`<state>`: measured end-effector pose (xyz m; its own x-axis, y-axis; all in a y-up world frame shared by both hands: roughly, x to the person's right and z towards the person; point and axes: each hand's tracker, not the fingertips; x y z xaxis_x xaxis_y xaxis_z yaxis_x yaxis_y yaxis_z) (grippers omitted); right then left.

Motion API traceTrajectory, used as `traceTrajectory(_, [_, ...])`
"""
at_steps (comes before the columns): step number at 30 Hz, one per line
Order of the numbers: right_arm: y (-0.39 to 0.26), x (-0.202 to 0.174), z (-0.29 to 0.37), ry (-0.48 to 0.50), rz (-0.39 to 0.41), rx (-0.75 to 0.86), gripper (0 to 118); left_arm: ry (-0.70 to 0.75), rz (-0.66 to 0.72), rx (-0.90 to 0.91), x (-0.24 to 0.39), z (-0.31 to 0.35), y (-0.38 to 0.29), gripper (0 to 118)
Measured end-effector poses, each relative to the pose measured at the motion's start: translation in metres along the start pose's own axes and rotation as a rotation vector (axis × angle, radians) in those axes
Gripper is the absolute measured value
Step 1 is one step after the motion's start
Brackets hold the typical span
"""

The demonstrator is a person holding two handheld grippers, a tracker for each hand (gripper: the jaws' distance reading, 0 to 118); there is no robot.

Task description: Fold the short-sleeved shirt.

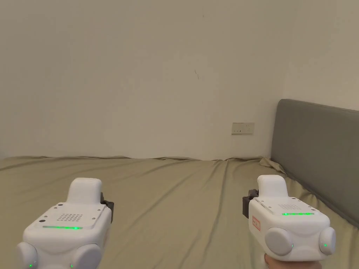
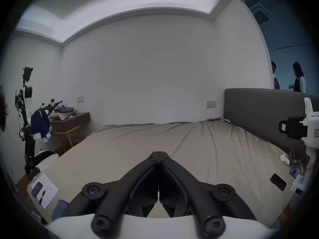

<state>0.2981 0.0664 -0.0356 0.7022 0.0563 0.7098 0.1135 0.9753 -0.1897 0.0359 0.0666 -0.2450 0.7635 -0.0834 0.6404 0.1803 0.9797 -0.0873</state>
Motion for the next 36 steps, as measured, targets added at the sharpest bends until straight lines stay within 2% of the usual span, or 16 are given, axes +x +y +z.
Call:
traceTrajectory(7, [-0.006,0.004,0.005,-0.014,-0.022,0.014,3,-0.007,0.007,0.022,0.004,0.004,0.004,0])
traceTrajectory(8, [-0.005,0.005,0.006,-0.015,-0.022,0.020,6,0.002,0.006,0.037,0.003,0.004,0.006,1])
traceTrajectory(9, [-0.003,0.006,0.006,-0.013,-0.019,0.018,25,0.020,0.002,0.046,0.002,0.004,0.008,9])
traceTrajectory(10, [-0.002,0.007,0.006,-0.010,-0.020,0.013,61,0.039,0.002,0.046,0.001,0.004,0.010,34])
traceTrajectory(11, [-0.001,0.008,0.004,-0.008,-0.025,0.003,114,0.045,0.009,0.042,-0.001,0.003,0.011,94])
traceTrajectory(12, [0.000,0.009,0.001,-0.007,-0.033,-0.016,118,0.046,0.023,0.035,-0.005,0.002,0.011,118])
traceTrajectory(13, [0.000,0.011,0.004,0.014,-0.045,0.070,118,0.036,0.042,0.012,-0.008,0.001,0.011,118])
traceTrajectory(14, [-0.001,0.013,0.004,0.010,-0.041,0.040,118,0.031,0.047,0.057,-0.011,0.012,0.010,118])
traceTrajectory(22, [0.003,0.010,0.005,0.025,-0.027,0.050,118,0.034,0.047,0.038,-0.012,0.005,0.009,118])
traceTrajectory(27, [0.003,0.008,0.007,0.026,-0.060,0.083,118,0.053,0.040,0.051,-0.012,0.005,0.012,118])
traceTrajectory(32, [0.003,0.003,0.012,0.051,-0.004,0.107,118,0.051,0.069,0.038,-0.015,0.005,0.011,118])
traceTrajectory(36, [0.003,0.004,0.016,0.084,-0.048,0.142,118,0.059,0.078,0.032,-0.016,0.006,0.010,118])
